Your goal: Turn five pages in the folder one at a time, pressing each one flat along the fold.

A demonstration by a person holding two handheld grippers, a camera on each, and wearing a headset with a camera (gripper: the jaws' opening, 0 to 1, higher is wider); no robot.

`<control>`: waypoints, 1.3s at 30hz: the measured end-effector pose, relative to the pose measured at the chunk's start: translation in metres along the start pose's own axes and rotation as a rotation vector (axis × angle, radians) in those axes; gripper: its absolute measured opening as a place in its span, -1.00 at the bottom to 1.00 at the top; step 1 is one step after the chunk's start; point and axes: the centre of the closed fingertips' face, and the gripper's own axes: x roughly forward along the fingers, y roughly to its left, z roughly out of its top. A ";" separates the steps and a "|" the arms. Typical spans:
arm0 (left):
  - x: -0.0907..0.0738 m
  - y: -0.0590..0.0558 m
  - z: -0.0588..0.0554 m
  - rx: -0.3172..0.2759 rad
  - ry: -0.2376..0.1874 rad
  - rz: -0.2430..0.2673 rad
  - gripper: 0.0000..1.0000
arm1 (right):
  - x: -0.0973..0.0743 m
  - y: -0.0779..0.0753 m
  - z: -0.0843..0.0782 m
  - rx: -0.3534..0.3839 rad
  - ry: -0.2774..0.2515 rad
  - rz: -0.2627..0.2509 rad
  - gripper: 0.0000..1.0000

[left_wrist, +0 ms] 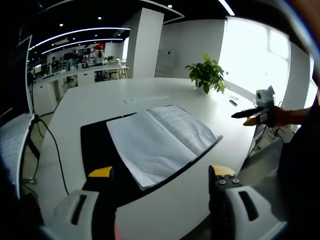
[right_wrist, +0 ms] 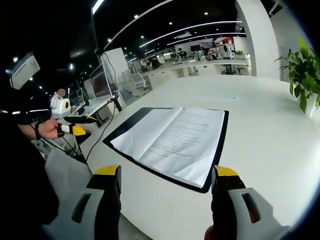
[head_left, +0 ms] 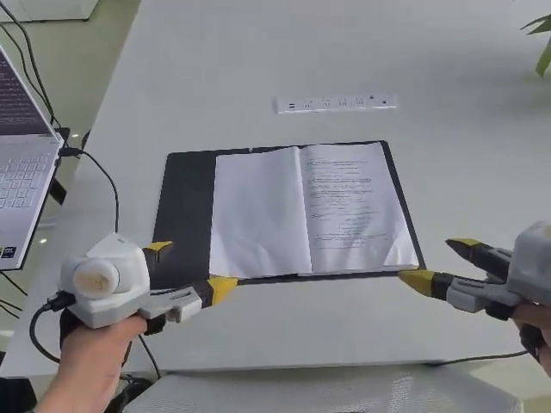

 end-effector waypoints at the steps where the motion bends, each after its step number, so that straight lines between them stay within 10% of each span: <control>1: 0.000 0.000 0.000 0.001 0.001 -0.001 0.53 | 0.000 0.000 0.000 0.002 0.000 0.000 0.46; 17: 0.016 -0.012 0.005 0.024 0.023 -0.043 0.51 | -0.005 0.000 -0.006 0.025 -0.002 -0.022 0.47; 39: 0.067 -0.076 0.017 0.114 0.076 -0.223 0.46 | -0.022 -0.004 -0.013 0.086 -0.034 -0.061 0.46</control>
